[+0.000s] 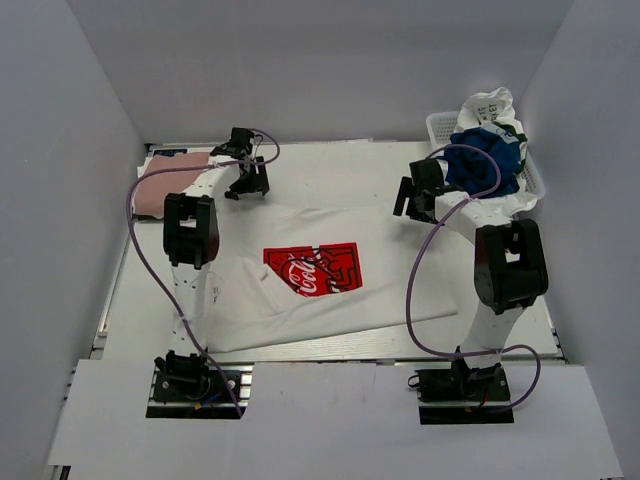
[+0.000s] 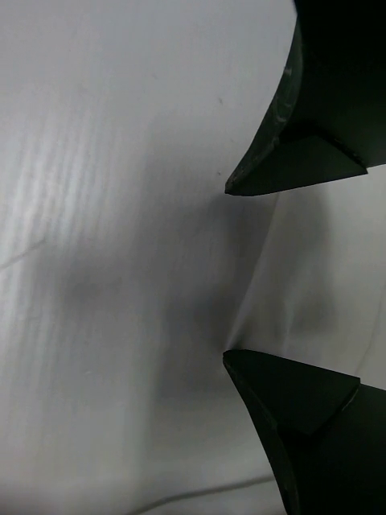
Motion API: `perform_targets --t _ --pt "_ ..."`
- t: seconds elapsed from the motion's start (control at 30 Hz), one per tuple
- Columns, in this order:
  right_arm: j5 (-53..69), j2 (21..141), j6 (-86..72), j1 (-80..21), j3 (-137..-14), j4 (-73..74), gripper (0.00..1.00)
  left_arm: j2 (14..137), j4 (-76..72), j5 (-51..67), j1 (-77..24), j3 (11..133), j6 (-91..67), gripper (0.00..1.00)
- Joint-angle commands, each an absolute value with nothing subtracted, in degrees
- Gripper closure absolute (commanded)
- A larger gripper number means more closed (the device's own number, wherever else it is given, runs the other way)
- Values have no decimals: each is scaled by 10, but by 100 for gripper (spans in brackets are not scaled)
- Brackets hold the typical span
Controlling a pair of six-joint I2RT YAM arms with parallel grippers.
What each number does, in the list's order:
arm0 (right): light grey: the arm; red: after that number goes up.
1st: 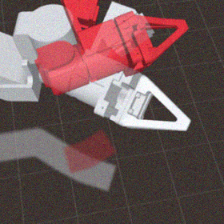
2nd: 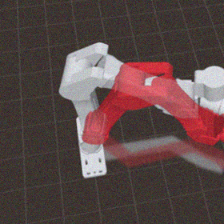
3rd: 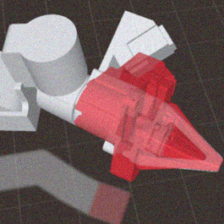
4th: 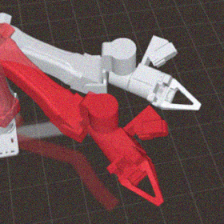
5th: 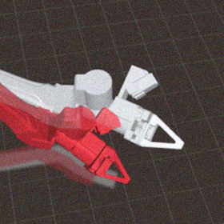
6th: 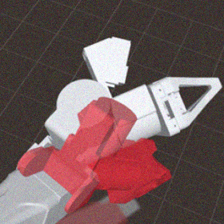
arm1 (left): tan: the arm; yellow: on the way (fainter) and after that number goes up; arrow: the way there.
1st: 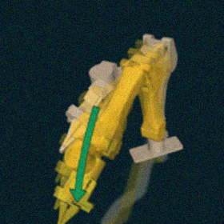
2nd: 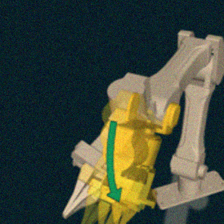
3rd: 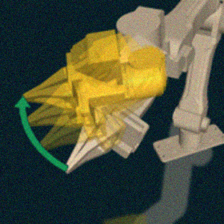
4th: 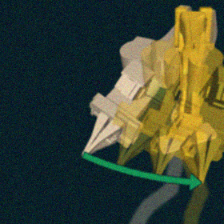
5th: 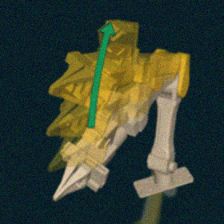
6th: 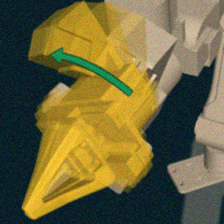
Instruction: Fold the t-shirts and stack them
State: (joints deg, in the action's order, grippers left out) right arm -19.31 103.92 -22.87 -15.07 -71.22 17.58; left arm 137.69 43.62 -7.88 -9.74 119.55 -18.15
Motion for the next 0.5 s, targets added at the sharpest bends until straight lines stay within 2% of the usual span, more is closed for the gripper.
perform_targets --t 0.0,0.03,0.2,0.3,0.4,0.43,0.47 --pt "-185 1047 -191 -150 -741 156 10 1335 435 -61 -104 1154 -160 13" --pt "-180 1045 -185 -150 -740 149 10 1324 422 -48 -104 1111 -160 13" --pt "-104 1027 -138 -156 -719 112 10 1294 439 -65 -98 1078 -187 15" --pt "47 1028 -16 -167 -720 71 10 1294 445 -90 -105 1071 -181 15" --pt "107 1051 20 -192 -744 70 10 1294 457 -62 -100 1064 -186 18" --pt "115 1062 36 -208 -767 69 10 1289 451 -53 -100 1052 -186 21" --pt "120 1073 39 -216 -775 76 10 1288 451 -41 -100 1047 -186 35"
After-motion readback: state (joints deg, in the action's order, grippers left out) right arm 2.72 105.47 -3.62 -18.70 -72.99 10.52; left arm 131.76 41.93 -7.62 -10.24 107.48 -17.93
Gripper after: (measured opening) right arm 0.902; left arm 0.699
